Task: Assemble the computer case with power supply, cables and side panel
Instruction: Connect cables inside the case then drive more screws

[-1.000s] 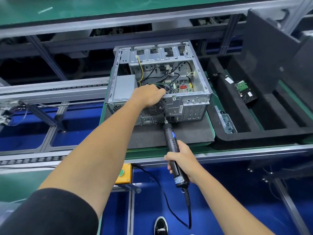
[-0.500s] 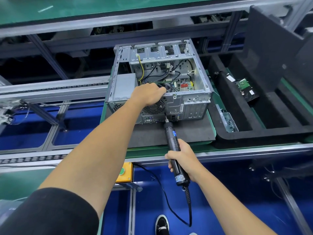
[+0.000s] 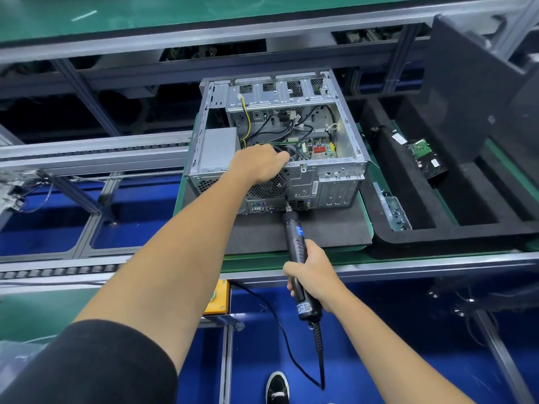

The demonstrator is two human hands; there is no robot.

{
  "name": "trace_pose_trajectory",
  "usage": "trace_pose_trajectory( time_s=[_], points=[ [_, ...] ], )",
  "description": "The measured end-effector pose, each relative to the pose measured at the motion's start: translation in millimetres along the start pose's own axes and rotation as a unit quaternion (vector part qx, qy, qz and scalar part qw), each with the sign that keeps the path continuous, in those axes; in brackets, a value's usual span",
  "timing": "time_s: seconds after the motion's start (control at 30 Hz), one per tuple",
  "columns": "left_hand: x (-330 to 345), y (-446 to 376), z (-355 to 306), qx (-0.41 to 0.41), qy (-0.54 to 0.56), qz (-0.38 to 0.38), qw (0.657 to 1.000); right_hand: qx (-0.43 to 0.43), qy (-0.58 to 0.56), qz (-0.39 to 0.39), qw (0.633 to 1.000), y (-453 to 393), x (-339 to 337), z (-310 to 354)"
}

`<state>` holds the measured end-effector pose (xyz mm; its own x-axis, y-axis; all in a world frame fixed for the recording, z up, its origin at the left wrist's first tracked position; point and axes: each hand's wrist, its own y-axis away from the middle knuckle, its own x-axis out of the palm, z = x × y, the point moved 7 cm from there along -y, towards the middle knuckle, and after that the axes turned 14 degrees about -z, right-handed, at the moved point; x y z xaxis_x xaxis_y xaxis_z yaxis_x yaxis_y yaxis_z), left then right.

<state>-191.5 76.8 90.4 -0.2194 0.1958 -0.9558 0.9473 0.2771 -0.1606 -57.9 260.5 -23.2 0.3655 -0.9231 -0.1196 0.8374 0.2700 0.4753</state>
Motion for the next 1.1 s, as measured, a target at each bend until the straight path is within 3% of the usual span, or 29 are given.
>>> trace_pose_trajectory(
  time_s=[1.1],
  points=[
    [1.7, 0.5, -0.4, 0.013, -0.032, -0.003, 0.999, 0.000, 0.012, -0.013, 1.000, -2.7, -0.2, 4.6]
  ],
)
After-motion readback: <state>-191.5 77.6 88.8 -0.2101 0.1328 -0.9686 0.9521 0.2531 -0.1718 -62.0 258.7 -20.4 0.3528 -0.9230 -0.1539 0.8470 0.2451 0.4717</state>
